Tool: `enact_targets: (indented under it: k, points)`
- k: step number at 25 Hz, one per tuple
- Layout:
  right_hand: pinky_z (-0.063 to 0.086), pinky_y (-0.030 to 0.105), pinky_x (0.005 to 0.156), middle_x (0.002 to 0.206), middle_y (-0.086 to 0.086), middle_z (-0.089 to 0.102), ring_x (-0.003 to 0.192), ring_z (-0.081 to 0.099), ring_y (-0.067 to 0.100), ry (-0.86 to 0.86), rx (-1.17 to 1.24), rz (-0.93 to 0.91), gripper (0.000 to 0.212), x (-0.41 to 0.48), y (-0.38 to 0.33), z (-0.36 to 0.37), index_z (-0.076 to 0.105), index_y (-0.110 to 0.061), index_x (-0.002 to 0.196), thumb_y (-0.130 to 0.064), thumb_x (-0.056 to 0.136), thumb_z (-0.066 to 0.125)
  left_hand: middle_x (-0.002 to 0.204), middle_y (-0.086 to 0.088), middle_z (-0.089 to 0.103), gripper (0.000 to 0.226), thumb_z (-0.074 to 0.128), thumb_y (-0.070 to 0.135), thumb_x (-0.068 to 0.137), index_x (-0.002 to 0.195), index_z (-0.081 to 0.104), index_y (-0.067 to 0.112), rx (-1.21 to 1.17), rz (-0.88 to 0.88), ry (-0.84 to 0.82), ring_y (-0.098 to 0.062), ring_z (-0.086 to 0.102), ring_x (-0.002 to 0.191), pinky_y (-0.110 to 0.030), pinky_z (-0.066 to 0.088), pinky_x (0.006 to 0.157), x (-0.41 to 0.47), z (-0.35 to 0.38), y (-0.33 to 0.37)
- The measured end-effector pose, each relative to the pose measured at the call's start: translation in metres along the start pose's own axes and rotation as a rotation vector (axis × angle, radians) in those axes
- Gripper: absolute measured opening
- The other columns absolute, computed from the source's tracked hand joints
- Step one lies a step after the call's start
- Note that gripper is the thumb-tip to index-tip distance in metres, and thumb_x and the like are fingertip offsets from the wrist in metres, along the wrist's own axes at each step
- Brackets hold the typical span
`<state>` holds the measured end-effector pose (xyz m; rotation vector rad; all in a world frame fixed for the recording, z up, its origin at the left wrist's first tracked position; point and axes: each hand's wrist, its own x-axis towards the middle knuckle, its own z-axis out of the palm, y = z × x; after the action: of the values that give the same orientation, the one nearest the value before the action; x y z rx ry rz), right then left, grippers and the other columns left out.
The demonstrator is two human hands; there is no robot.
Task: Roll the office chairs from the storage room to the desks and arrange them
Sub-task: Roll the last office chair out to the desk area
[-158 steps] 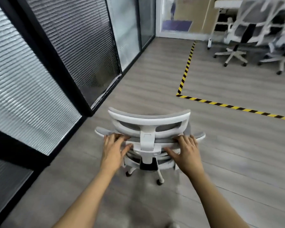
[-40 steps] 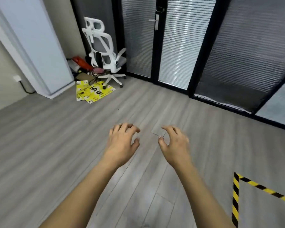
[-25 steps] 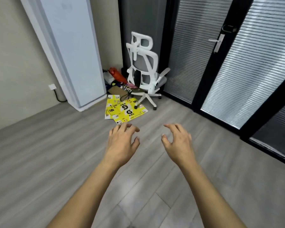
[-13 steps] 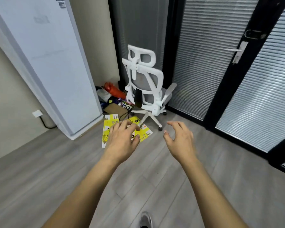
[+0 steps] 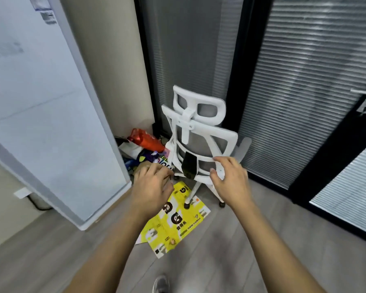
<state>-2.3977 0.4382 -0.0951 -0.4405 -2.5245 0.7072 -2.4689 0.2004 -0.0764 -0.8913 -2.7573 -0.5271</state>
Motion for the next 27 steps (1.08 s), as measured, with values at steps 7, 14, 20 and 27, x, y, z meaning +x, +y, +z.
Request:
enact_targets:
  k: [7,14,20,27]
  points:
    - [0.038,0.040,0.094,0.124,-0.003,0.059,0.113,0.058,0.023,0.063,-0.107,0.204,0.033,0.155,0.022,0.077,0.062,-0.026,0.124,-0.035,0.093,0.060,0.115,0.009,0.055,0.034,0.041,0.048,0.088,0.113,0.060,0.036,-0.091,0.093,-0.070,-0.023,0.050,0.108,-0.043,0.040,0.093,0.221,0.056,-0.096]
    - [0.038,0.045,0.104,0.125,-0.002,0.059,0.119,0.054,0.025,-0.072,-0.186,0.379,0.056,0.282,0.089,0.145,0.058,-0.027,0.129,-0.064,0.087,0.058,0.135,0.002,0.052,0.043,0.042,0.046,0.095,0.133,0.052,0.030,-0.046,0.168,-0.176,-0.027,0.046,0.122,-0.043,0.039,0.098,0.389,0.135,-0.139]
    - [0.044,0.034,0.092,0.089,-0.018,0.061,0.086,0.058,0.008,-0.031,-0.185,0.360,0.057,0.305,0.118,0.175,0.056,-0.033,0.094,-0.086,0.074,0.054,0.135,-0.001,0.051,0.050,0.035,0.059,0.090,0.129,0.055,0.035,-0.039,0.184,-0.242,-0.030,0.046,0.127,-0.051,0.042,0.099,0.454,0.191,-0.184]
    - [0.035,0.026,0.081,0.088,-0.013,0.058,0.085,0.045,0.008,0.095,-0.251,0.485,0.057,0.243,0.083,0.174,0.056,-0.028,0.090,-0.082,0.074,0.058,0.120,-0.006,0.055,0.034,0.055,0.049,0.091,0.116,0.066,0.027,-0.141,0.401,-0.113,-0.031,0.048,0.111,-0.041,0.038,0.093,0.432,0.201,-0.196]
